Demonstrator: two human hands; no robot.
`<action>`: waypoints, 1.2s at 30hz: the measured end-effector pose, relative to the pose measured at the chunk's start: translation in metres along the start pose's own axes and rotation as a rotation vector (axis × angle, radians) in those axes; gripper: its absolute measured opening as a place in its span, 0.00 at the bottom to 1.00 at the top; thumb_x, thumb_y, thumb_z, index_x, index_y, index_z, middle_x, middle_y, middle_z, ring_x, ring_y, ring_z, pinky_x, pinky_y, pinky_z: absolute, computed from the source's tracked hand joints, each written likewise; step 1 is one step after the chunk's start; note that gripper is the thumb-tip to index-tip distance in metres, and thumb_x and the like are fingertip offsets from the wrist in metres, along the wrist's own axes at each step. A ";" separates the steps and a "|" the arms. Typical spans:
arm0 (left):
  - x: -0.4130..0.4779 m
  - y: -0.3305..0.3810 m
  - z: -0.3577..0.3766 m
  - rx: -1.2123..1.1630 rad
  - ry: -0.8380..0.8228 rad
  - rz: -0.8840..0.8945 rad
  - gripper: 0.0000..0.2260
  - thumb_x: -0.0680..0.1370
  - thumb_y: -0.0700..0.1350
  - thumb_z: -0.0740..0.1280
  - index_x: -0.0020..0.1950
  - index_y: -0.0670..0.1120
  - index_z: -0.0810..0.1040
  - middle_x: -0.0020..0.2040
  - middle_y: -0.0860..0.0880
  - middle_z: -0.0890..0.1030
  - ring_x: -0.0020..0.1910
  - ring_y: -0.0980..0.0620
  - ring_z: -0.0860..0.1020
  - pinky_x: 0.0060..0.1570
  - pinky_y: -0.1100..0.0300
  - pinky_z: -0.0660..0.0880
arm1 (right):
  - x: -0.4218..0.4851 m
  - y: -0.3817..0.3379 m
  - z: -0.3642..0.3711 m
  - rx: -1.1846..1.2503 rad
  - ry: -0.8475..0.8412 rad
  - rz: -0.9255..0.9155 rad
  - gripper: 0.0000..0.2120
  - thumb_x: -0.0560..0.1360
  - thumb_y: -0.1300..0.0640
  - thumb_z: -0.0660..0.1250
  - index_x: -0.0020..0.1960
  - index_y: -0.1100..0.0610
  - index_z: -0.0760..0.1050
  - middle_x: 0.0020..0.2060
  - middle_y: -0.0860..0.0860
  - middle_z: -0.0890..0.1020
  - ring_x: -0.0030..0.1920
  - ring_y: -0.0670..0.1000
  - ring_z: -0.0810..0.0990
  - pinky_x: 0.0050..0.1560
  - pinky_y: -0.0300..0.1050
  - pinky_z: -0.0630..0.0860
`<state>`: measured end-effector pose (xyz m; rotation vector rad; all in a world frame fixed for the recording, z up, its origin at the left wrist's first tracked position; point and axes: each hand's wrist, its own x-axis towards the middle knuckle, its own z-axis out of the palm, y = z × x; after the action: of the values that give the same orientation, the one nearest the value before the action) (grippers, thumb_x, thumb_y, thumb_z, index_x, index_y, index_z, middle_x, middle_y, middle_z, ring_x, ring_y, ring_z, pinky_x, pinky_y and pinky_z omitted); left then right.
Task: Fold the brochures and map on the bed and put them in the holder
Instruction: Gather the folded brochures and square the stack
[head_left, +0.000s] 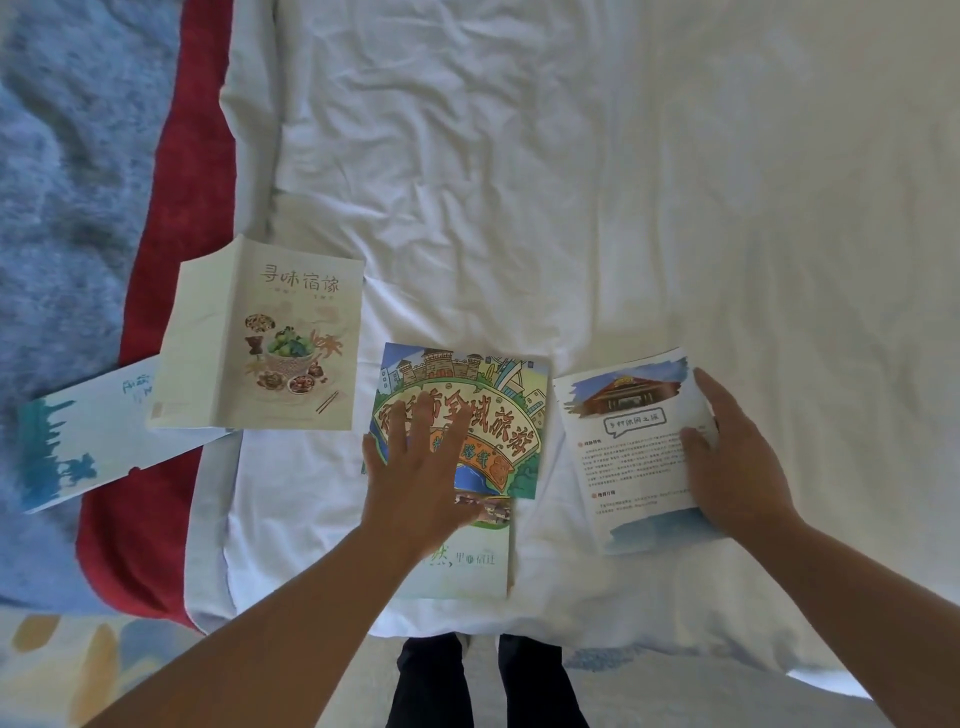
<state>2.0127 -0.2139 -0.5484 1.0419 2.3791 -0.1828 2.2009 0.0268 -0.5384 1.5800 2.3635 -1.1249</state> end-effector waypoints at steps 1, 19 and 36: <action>0.001 0.000 0.001 -0.001 0.003 -0.004 0.49 0.68 0.75 0.61 0.77 0.59 0.36 0.79 0.45 0.36 0.77 0.38 0.38 0.72 0.34 0.49 | 0.000 0.000 -0.002 -0.017 -0.006 -0.016 0.28 0.80 0.58 0.59 0.76 0.39 0.56 0.67 0.52 0.75 0.62 0.56 0.75 0.59 0.56 0.73; 0.012 -0.010 0.007 -0.205 0.083 -0.013 0.48 0.70 0.62 0.71 0.79 0.59 0.41 0.80 0.47 0.45 0.78 0.44 0.45 0.71 0.38 0.60 | 0.030 -0.021 -0.039 0.229 -0.186 0.074 0.24 0.79 0.57 0.63 0.66 0.31 0.70 0.38 0.41 0.84 0.40 0.46 0.84 0.40 0.43 0.77; 0.013 -0.033 -0.010 -0.398 -0.022 0.073 0.40 0.72 0.64 0.70 0.77 0.65 0.50 0.80 0.53 0.46 0.78 0.52 0.45 0.69 0.46 0.63 | 0.030 -0.026 -0.038 0.184 -0.319 -0.008 0.24 0.80 0.57 0.62 0.65 0.29 0.70 0.41 0.41 0.85 0.39 0.44 0.85 0.37 0.41 0.79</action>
<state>1.9779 -0.2250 -0.5489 0.9242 2.2275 0.2940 2.1780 0.0677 -0.5105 1.3188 2.1123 -1.5072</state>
